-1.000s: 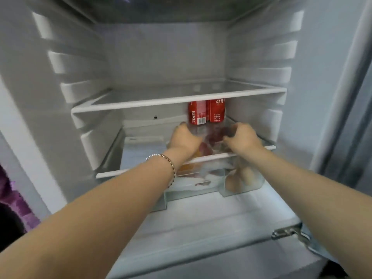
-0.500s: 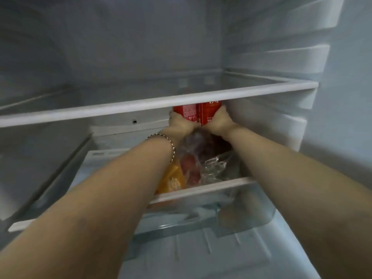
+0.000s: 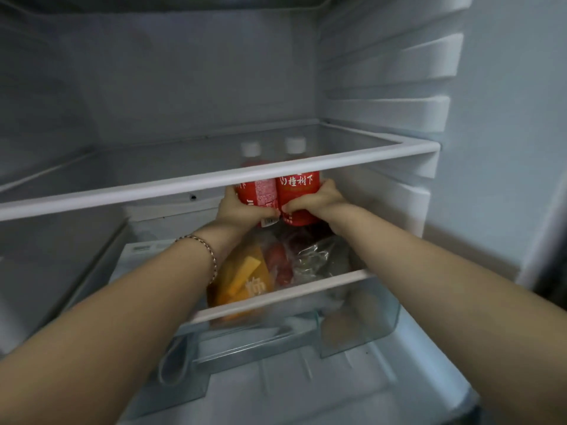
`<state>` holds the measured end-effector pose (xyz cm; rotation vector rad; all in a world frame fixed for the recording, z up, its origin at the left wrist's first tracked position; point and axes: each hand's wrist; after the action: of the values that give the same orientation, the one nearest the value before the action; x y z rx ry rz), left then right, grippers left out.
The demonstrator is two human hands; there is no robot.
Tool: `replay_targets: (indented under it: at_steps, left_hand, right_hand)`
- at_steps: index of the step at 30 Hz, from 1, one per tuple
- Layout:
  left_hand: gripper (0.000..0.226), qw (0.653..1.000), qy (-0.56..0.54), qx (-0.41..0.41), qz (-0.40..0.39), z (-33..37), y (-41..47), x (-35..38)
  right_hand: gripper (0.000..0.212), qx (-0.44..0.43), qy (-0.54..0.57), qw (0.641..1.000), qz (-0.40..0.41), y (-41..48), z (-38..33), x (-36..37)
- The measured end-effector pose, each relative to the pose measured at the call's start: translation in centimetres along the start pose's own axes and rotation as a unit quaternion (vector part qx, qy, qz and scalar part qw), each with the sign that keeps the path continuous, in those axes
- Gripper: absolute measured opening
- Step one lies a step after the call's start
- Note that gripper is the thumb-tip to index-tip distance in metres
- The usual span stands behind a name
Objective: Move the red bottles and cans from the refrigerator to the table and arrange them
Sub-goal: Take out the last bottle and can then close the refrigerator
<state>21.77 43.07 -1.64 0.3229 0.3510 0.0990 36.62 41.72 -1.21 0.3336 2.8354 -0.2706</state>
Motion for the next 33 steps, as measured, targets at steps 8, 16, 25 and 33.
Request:
replay_targets:
  at_steps: [8, 16, 25, 33]
  left_hand:
    - [0.072, 0.998, -0.041, -0.027, -0.031, 1.7, -7.4, -4.8]
    - [0.073, 0.986, -0.105, 0.125, 0.014, 2.2, -13.0, -8.1]
    - [0.024, 0.997, -0.049, 0.062, 0.017, 5.1, -11.5, -11.6]
    - [0.013, 0.996, -0.037, 0.074, 0.044, 5.7, -14.7, -13.0]
  right_hand:
    - [0.092, -0.017, -0.002, 1.0, 0.027, -6.6, 1.6, 2.4]
    - [0.083, -0.104, -0.008, 0.994, -0.018, -14.4, 2.8, 3.4]
    - [0.062, -0.17, -0.026, 0.977, -0.124, -16.0, 2.0, 3.3]
    - [0.069, -0.182, -0.056, 0.973, -0.13, -17.7, 2.4, 3.8]
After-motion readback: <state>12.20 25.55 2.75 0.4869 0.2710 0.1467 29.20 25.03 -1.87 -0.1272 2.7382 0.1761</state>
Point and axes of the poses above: each hand's wrist, its own y-axis towards the middle knuckle, its own x-axis out of the palm, z = x × y, and after that the axes turned 12 degrees about x, right-handed
